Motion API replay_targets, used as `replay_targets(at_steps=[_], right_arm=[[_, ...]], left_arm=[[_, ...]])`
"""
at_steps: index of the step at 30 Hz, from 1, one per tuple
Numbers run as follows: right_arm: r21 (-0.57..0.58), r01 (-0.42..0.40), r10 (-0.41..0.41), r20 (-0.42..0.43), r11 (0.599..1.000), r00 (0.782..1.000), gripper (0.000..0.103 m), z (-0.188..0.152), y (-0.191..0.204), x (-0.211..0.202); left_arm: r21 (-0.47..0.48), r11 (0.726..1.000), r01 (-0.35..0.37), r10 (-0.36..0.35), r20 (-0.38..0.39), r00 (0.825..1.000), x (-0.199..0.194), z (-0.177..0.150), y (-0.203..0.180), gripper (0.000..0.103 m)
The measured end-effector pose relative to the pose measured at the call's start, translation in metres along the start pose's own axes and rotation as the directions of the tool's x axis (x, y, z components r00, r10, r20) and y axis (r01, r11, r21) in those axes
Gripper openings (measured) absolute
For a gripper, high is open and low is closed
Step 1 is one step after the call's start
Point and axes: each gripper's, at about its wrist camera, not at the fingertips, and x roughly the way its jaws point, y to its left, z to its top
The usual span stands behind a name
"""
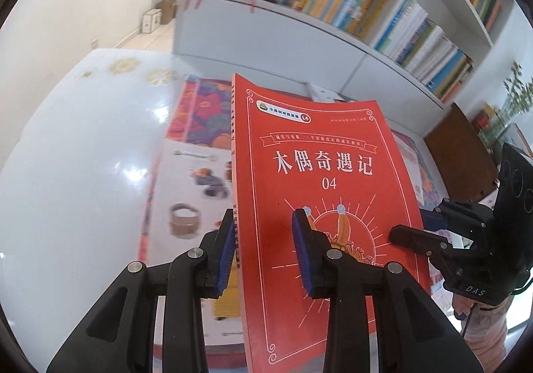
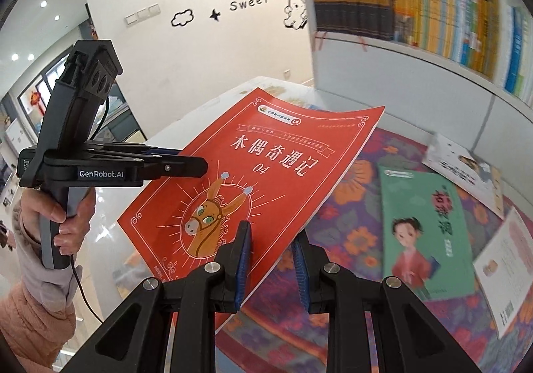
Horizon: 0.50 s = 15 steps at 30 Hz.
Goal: Organize books
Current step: 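Lower the red book onto the stack with the right gripper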
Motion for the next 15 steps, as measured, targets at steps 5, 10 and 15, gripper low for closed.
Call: replay_targets(at_steps=[5, 10, 15], right_arm=[[0.002, -0.032, 0.032, -0.032, 0.999, 0.999, 0.023, 0.007, 0.009, 0.031], [0.021, -0.056, 0.057, -0.067, 0.998, 0.996, 0.023, 0.007, 0.012, 0.061], [0.029, -0.058, 0.061, -0.104, 0.998, 0.993, 0.024, 0.001, 0.012, 0.081]], left_arm=[[-0.037, 0.999, -0.02, 0.019, -0.019, 1.0, 0.006, -0.003, 0.03, 0.03], [-0.063, 0.997, -0.045, 0.042, -0.045, 0.998, 0.019, -0.009, 0.051, 0.03], [-0.052, 0.996, -0.075, 0.072, -0.069, 0.995, 0.032, -0.014, 0.057, 0.031]])
